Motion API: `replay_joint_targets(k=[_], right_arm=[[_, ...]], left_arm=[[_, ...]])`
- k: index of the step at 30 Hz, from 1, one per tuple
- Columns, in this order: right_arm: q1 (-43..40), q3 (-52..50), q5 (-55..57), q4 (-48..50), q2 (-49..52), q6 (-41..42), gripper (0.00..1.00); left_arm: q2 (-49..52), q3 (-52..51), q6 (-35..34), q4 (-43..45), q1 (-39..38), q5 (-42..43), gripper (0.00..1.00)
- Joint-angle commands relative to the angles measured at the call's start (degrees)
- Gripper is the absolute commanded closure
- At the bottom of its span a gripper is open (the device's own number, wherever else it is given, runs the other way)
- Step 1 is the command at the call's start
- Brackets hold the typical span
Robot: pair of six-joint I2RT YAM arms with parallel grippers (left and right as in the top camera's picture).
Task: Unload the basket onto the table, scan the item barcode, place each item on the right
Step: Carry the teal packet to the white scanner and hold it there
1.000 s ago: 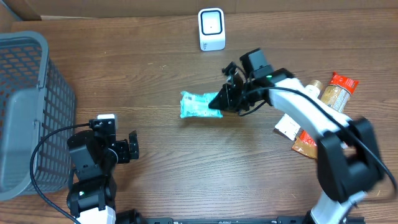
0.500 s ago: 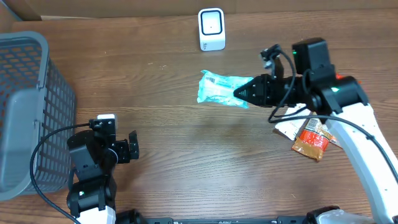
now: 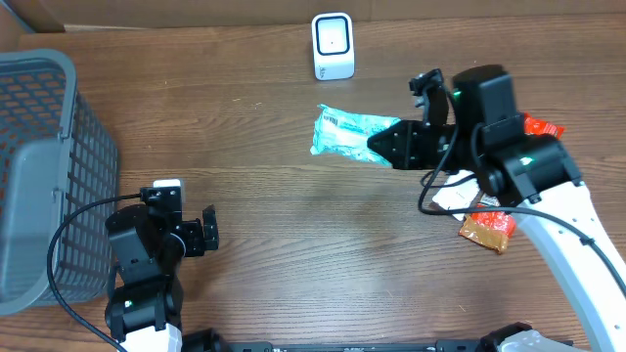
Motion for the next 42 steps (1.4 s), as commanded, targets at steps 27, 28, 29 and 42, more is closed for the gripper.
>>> replay_joint_targets(k=[27, 28, 29, 42], right_arm=[[8.9, 34.0, 67.8, 48.5, 50.5, -76.8, 0.96], [8.9, 34.0, 67.8, 49.9, 51.5, -78.9, 0.96], [8.9, 34.0, 68.1, 51.3, 52.6, -80.8, 0.96], [8.9, 33.4, 72.2, 58.7, 58.2, -90.6, 0.96]], left_arm=[[0.1, -0.1, 1.1, 0.2, 0.3, 0.8, 0.0], [0.1, -0.1, 1.1, 0.2, 0.3, 0.8, 0.0], [0.1, -0.1, 1.1, 0.2, 0.3, 0.8, 0.01], [0.1, -0.1, 1.1, 0.2, 0.3, 0.8, 0.0]])
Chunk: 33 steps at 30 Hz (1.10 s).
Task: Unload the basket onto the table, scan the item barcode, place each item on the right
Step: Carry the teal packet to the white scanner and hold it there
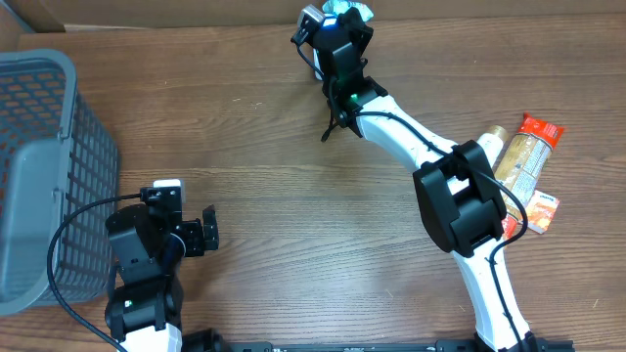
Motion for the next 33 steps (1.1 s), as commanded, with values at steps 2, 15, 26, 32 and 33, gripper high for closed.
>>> replay_joint_targets(k=[2, 15, 26, 32, 33], right_arm=[[0.2, 0.8, 1.3, 0.9, 0.0, -1.7, 0.96], [-0.3, 0.8, 0.2, 3.7, 3.4, -1.9, 0.96], [0.2, 0.8, 3.4, 8.2, 3.0, -3.4, 0.96], [0.6, 0.8, 5.5, 1.4, -2.8, 4.5, 0.96], [0.6, 0.8, 5.5, -1.8, -5.0, 7.9, 0.96]], left_arm=[[0.0, -0.1, 1.1, 0.2, 0.3, 0.8, 0.01], [0.0, -0.1, 1.1, 0.2, 0.3, 0.8, 0.0], [0.0, -0.1, 1.1, 0.2, 0.3, 0.8, 0.0], [0.0, -0.1, 1.1, 0.2, 0.3, 0.8, 0.0], [0.0, -0.1, 1.1, 0.2, 0.3, 0.8, 0.0]])
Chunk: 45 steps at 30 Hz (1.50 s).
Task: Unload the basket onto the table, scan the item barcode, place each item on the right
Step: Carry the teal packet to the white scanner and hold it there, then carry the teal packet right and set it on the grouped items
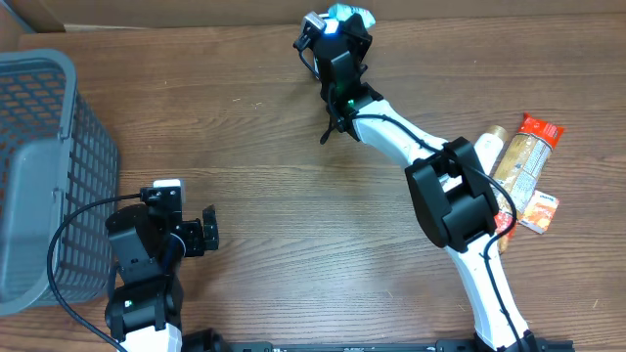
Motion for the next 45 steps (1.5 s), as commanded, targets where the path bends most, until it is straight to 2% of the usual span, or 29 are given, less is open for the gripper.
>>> replay_joint_targets(k=[1, 3, 7, 11, 14, 21, 24, 28, 33, 38, 39, 40, 41, 42, 43, 45], right_arm=[[0.4, 0.9, 1.6, -5.7, -9.9, 11.0, 0.96], [0.4, 0.9, 0.8, -13.1, -14.6, 17.8, 0.96], [0.0, 0.9, -6.6, -33.5, -26.5, 36.7, 0.96], [-2.8, 0.9, -21.2, -52.7, -37.6, 59.1, 0.96], [-9.0, 0.9, -36.0, -66.4, -44.3, 73.3, 0.96], [-25.2, -0.4, -49.7, -87.6, -45.7, 82.4, 0.96], [-32.3, -5.8, -54.5, -88.5, -45.5, 82.4, 0.96], [-39.4, -17.5, -57.5, -82.1, -45.5, 82.4, 0.96], [-44.8, -32.8, -58.4, -71.6, -45.5, 83.7, 0.96], [-48.6, -40.3, -59.2, -65.8, -45.5, 84.0, 0.95], [-49.2, -40.4, -59.2, -66.0, -45.5, 83.8, 0.87], [-49.6, -40.4, -59.3, -66.1, -45.5, 83.6, 0.73], [-49.8, -40.4, -59.5, -66.3, -45.5, 83.2, 0.48], [-49.8, -40.4, -59.6, -66.5, -45.6, 83.2, 0.28], [-49.8, -40.4, -59.6, -66.9, -45.6, 83.2, 0.2], [-49.8, -40.3, -59.6, -67.7, -45.6, 83.2, 0.16]], left_arm=[[0.0, -0.1, 1.1, 0.2, 0.3, 0.8, 0.0], [0.0, -0.1, 1.1, 0.2, 0.3, 0.8, 0.0], [0.0, -0.1, 1.1, 0.2, 0.3, 0.9, 0.0], [0.0, -0.1, 1.1, 0.2, 0.3, 0.9, 0.0], [0.0, -0.1, 1.1, 0.2, 0.3, 0.9, 0.0], [0.0, -0.1, 1.1, 0.2, 0.3, 0.8, 0.0], [0.0, -0.1, 1.1, 0.2, 0.3, 0.9, 0.0], [0.0, -0.1, 1.1, 0.2, 0.3, 0.9, 0.0], [0.0, -0.1, 1.1, 0.2, 0.3, 0.9, 0.0], [0.0, -0.1, 1.1, 0.2, 0.3, 0.9, 0.0], [0.0, -0.1, 1.1, 0.2, 0.3, 0.9, 0.0], [0.0, -0.1, 1.1, 0.2, 0.3, 0.8, 0.0], [0.0, -0.1, 1.1, 0.2, 0.3, 0.9, 0.0], [0.0, -0.1, 1.1, 0.2, 0.3, 0.8, 0.0], [0.0, -0.1, 1.1, 0.2, 0.3, 0.9, 0.0], [0.0, -0.1, 1.1, 0.2, 0.3, 0.9, 0.0]])
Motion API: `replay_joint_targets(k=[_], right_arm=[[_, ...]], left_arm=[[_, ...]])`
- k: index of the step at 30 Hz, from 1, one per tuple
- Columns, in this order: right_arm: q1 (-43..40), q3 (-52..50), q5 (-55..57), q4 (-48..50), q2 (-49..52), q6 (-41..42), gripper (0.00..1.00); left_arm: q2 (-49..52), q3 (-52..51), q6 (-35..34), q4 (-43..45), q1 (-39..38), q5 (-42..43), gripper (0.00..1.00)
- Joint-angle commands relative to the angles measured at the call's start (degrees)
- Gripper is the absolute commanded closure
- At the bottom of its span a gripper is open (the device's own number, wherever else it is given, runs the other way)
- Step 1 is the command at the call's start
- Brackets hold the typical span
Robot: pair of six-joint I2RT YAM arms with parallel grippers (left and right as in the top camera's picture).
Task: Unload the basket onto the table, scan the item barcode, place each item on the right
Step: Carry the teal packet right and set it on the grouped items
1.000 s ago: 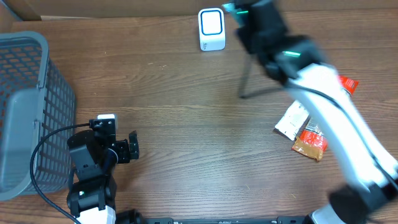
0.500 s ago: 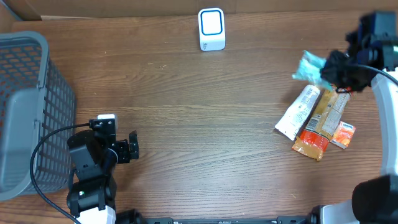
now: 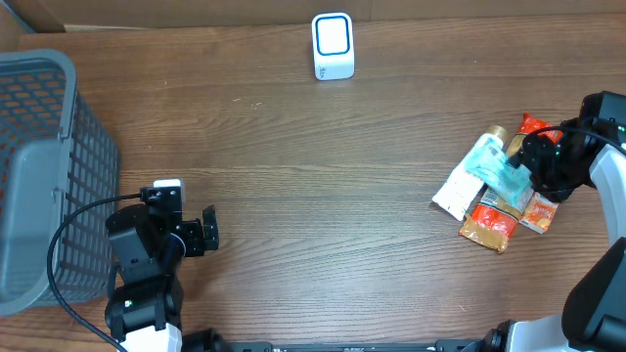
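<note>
The white scanner [image 3: 333, 45], with its blue-rimmed face, stands at the far edge of the table in the middle. My right gripper [image 3: 526, 168] is at the right side, shut on one end of a teal packet [image 3: 492, 161]. The packet lies over a heap of goods there. My left gripper [image 3: 207, 231] hangs low at the front left, open and holding nothing. No barcode can be made out on the packet from overhead.
The heap under the packet holds a white pack [image 3: 456, 193], an orange-brown pouch [image 3: 488, 225] and a red-topped pack [image 3: 534, 125]. A grey mesh basket [image 3: 39, 147] fills the left edge. A black cable loops from the left arm.
My right arm has drawn back from the scanner to the right side of the table. The teal packet is now over the heap, and the scanner stands uncovered. The left arm has not moved.
My right gripper first held the teal packet over the table just in front of the scanner. At the two following moments it was stretched to the far edge, the packet right at the scanner. Now it is back at the heap with the packet in its grip.
</note>
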Motion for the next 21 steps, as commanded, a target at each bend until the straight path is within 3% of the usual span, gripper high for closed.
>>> replay_joint_targets(k=[1, 11, 15, 21], right_arm=[[0.2, 0.5, -1.0, -0.9, -0.8, -0.4, 0.15], [4.5, 7.5, -4.1, -12.4, -9.6, -5.2, 0.0], [9.9, 8.7, -9.8, -13.6, -17.9, -10.6, 0.0], [18.0, 9.3, -10.9, -12.7, -31.5, -10.1, 0.0]], left_arm=[[0.0, -0.1, 1.1, 0.2, 0.3, 0.8, 0.0], [0.0, -0.1, 1.1, 0.2, 0.3, 0.8, 0.0], [0.0, -0.1, 1.1, 0.2, 0.3, 0.8, 0.0], [0.0, -0.1, 1.1, 0.2, 0.3, 0.8, 0.0]])
